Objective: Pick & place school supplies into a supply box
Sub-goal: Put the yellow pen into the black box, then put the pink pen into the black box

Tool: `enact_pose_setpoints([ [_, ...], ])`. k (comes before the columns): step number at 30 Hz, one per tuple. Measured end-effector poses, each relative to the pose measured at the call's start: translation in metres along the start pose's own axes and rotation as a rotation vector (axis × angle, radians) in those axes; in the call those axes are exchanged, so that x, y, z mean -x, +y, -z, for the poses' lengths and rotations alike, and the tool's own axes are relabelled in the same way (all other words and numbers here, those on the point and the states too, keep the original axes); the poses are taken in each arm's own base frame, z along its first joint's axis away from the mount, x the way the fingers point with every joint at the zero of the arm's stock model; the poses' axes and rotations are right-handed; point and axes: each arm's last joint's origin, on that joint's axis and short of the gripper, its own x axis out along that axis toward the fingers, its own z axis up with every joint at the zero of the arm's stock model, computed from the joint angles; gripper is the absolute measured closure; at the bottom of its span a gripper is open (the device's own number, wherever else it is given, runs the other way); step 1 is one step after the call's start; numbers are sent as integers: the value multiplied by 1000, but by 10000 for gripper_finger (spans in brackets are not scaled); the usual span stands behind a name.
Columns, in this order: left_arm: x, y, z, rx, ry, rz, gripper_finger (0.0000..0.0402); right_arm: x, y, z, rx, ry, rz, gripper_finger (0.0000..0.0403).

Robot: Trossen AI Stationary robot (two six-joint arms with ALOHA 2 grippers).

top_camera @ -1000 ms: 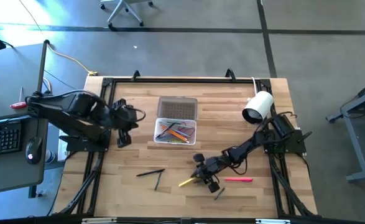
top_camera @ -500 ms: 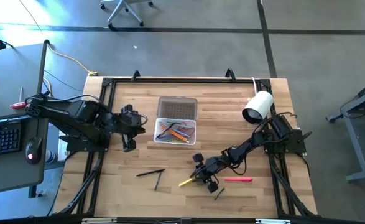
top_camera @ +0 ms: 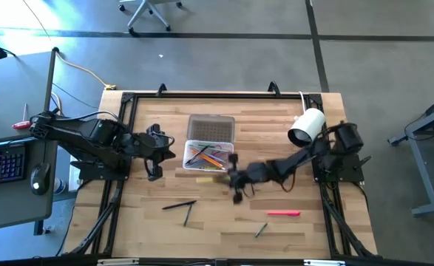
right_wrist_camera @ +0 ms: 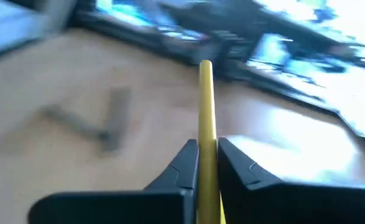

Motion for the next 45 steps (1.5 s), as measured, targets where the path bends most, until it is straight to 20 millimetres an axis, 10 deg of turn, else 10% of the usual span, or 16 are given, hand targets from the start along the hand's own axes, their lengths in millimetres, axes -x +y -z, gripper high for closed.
enact_pose_setpoints([
  [8, -1, -1, -3, -11, -30, -5, 362, -29, -78, 2, -143, 213, 67, 362],
  [17, -1, 0, -2, -18, -20, -14, 360, -68, -83, 24, -112, 400, 51, 367],
  [24, -1, 0, -2, -41, -22, -30, 365, -68, -86, -10, -85, 412, 48, 358],
  [36, -1, 1, -2, -41, -23, -52, 366, 24, -9, -99, 22, 702, -189, 289],
  [45, -1, 1, -2, -41, -34, -70, 366, 115, 51, -81, -208, 652, -54, 297],
])
